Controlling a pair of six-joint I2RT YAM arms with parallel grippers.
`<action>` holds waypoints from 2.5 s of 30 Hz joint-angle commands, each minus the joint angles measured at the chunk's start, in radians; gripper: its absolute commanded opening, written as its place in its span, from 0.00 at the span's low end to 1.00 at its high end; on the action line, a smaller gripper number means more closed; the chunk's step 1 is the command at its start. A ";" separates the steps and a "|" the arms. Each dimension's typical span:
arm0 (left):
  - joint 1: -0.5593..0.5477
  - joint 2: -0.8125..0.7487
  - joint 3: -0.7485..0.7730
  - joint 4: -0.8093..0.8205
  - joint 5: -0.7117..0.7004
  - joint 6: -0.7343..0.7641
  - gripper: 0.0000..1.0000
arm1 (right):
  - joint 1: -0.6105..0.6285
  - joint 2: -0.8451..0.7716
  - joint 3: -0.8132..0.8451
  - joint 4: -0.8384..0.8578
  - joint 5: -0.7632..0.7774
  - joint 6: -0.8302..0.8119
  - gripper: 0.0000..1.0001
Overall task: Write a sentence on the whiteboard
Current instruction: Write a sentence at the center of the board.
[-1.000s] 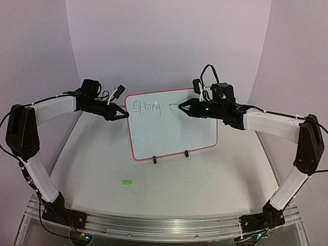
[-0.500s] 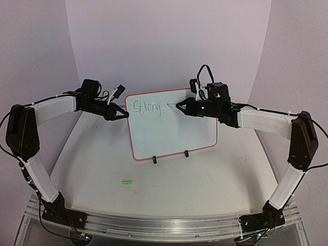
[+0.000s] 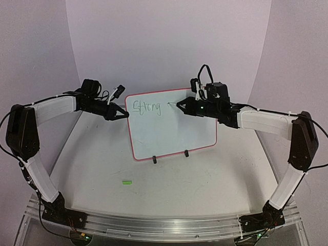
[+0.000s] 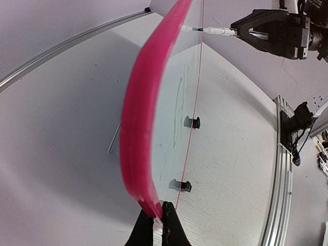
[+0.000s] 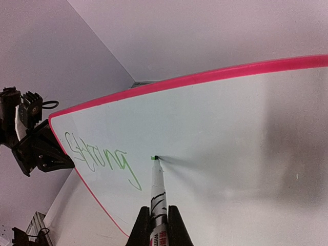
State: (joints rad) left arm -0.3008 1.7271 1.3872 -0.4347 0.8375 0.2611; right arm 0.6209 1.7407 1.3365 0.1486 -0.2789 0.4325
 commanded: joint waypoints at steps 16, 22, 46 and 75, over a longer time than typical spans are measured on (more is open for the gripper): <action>-0.029 0.013 -0.007 -0.062 -0.086 0.074 0.00 | -0.007 -0.111 -0.031 0.030 0.008 -0.003 0.00; -0.031 0.008 -0.007 -0.062 -0.086 0.074 0.00 | -0.007 -0.115 -0.010 0.042 -0.026 -0.004 0.00; -0.031 0.006 -0.007 -0.062 -0.085 0.075 0.00 | -0.007 -0.016 0.047 0.019 0.014 0.005 0.00; -0.038 0.007 -0.007 -0.061 -0.085 0.074 0.00 | -0.007 -0.091 -0.089 -0.017 0.061 0.011 0.00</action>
State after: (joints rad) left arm -0.3106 1.7267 1.3872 -0.4285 0.8347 0.2616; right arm 0.6182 1.7031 1.2407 0.1331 -0.2833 0.4464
